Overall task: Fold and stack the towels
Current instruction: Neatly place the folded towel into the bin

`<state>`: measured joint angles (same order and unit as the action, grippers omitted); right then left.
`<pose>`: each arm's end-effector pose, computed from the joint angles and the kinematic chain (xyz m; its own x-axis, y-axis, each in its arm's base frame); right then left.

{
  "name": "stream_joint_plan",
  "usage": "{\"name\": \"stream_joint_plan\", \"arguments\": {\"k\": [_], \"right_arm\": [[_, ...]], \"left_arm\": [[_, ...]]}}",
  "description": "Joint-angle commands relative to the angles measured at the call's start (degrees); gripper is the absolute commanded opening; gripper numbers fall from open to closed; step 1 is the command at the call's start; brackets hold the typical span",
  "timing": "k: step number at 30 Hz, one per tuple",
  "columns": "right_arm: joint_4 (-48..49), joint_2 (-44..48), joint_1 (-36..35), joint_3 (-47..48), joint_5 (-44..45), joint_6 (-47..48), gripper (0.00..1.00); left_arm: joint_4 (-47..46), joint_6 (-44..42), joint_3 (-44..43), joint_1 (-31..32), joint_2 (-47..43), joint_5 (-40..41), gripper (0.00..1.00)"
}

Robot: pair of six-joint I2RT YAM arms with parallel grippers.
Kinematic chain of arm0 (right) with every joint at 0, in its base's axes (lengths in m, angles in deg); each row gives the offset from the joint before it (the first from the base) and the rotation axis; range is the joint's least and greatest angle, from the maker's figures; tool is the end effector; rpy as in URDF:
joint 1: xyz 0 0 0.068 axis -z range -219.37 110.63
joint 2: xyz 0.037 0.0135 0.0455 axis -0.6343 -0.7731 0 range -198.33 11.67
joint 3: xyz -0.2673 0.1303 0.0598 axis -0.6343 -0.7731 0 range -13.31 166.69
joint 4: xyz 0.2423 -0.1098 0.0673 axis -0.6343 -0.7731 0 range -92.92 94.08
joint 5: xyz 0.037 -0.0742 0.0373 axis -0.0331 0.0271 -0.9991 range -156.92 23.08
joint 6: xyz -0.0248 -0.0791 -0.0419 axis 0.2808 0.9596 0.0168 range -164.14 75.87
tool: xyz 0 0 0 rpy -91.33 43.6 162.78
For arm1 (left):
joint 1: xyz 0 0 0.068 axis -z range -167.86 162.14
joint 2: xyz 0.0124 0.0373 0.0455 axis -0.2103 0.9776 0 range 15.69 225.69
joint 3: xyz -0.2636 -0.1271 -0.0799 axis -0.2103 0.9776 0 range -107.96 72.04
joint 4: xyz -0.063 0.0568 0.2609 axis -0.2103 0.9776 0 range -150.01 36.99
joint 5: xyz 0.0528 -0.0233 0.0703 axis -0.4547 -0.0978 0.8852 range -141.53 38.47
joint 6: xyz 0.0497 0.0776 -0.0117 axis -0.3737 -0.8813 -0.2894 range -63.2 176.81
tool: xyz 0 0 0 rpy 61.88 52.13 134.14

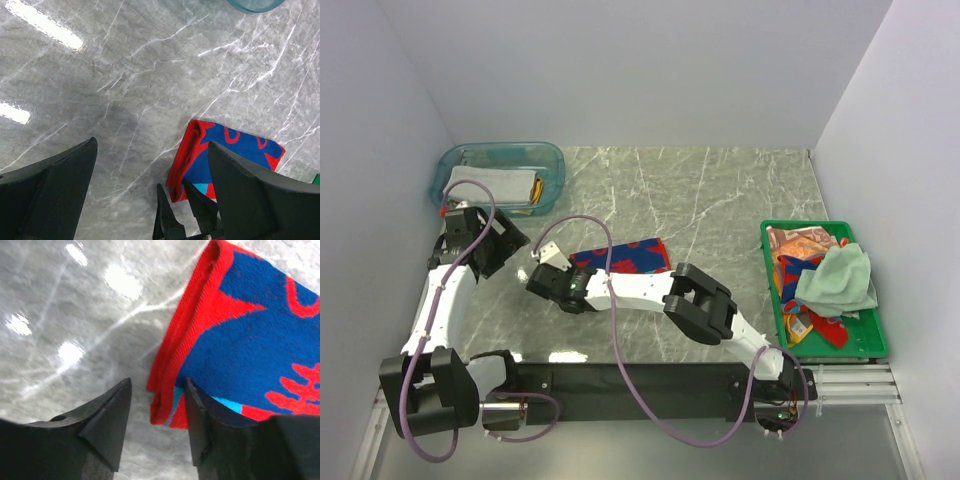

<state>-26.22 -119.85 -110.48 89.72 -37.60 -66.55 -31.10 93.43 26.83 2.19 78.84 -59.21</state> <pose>0.2161 0.5052 0.1382 -0.5392 -0.5491 -0.6386 -0.5812 0.7914 -0.1897 0.2565 0.0335 0.2399 -0.5282 -0.6930 -0.4908 -0.4938 0.7208 -0.4864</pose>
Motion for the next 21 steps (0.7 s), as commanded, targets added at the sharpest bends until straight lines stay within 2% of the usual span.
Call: {"name": "stream_joint_plan", "arguments": {"k": [1,5,8,9,15,21], "right_arm": [[-2.0,-3.3,0.4,1.5,0.0,-1.6,0.52],[-3.3,-4.5,0.5,0.4,0.3,-2.4,0.46],[-3.3,-4.1,1.1,-1.5,-0.1,-3.2,0.35],[-2.8,-3.7,1.4,-2.4,-0.6,-3.4,0.27],[1.6,0.9,3.5,-8.3,-2.9,-3.3,0.0],[19.6,13.9,6.6,-24.6,-11.2,-2.4,0.0]], "left_arm": [[-1.7,-1.1,0.5,-0.2,-1.1,-0.7,0.98],[-1.7,-1.1,0.6,-0.3,-1.2,-0.8,0.98],[-1.8,-1.1,0.6,-0.3,-0.8,-0.9,0.98],[-2.0,-1.1,0.8,-0.2,-0.8,-1.2,0.98],[-3.2,-0.9,1.4,-0.2,0.5,-3.6,0.98],[-8.0,3.9,5.8,1.3,3.2,-13.9,0.99]]}}
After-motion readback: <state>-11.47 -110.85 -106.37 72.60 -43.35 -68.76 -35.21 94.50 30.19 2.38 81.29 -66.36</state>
